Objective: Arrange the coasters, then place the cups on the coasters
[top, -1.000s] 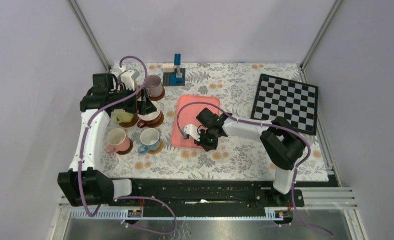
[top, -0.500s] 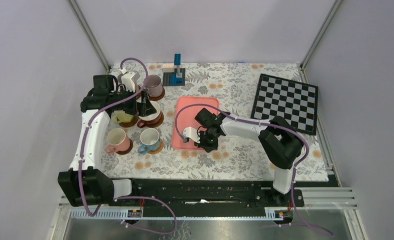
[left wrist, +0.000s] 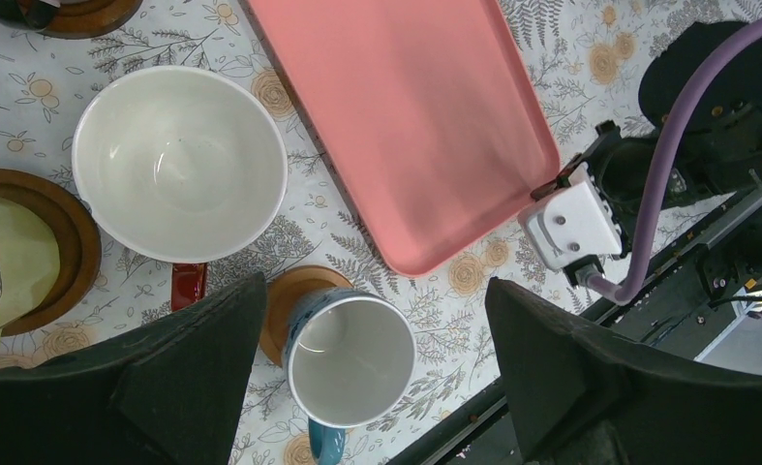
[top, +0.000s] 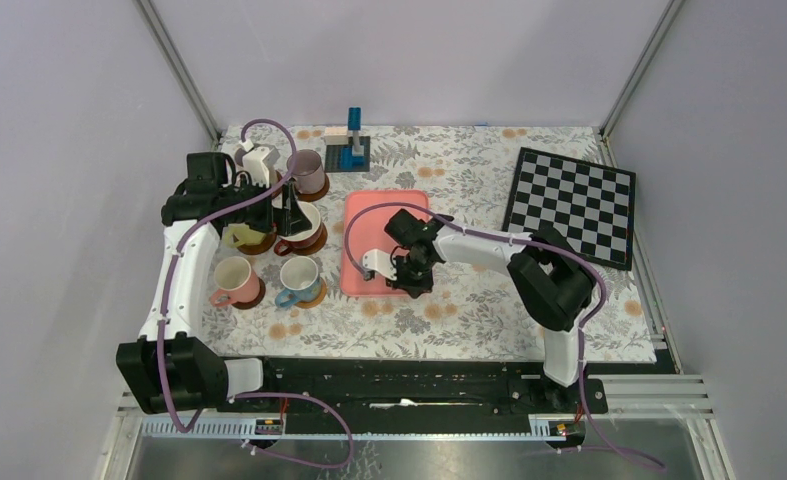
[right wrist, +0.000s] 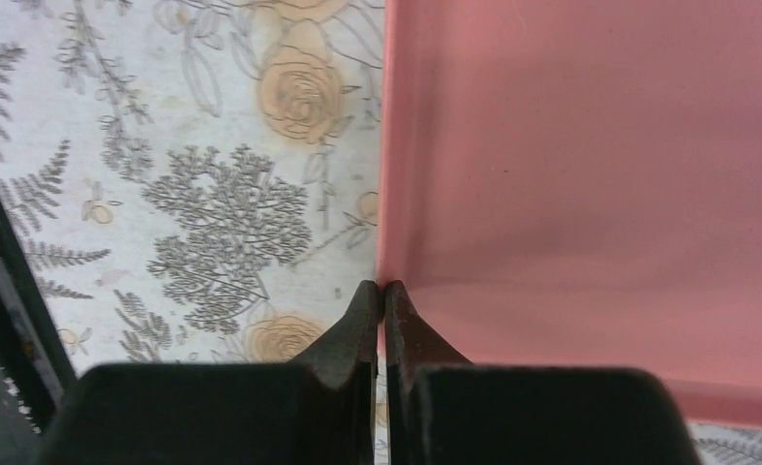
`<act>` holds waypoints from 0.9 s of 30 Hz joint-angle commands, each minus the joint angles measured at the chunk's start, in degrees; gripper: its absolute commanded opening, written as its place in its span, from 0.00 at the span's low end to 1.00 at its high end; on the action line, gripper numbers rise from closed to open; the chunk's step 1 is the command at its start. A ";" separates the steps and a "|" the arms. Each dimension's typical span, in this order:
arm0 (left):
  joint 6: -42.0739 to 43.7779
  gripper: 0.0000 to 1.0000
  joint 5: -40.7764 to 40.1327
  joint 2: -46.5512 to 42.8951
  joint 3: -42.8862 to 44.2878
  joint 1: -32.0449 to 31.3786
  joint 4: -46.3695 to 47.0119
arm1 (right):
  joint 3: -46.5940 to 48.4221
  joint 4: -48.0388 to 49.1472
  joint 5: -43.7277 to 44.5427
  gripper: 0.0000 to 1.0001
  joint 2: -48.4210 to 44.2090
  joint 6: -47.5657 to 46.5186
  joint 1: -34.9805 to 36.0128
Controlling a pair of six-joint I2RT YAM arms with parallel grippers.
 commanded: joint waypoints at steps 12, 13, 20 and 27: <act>1.12 0.90 1.68 -1.29 -0.54 0.69 2.75 | 4.69 0.79 1.09 0.12 2.27 -0.13 -2.45; 1.05 0.91 1.62 -1.26 -0.49 0.74 2.76 | 4.63 0.93 1.16 0.23 2.14 0.18 -2.44; 0.94 0.99 1.45 -0.39 0.61 0.74 2.65 | 4.99 1.67 0.73 0.70 -1.67 2.60 -2.43; 4.17 0.99 -1.02 10.47 13.44 0.74 -9.73 | 10.40 0.85 -1.66 0.99 -7.57 9.51 -4.71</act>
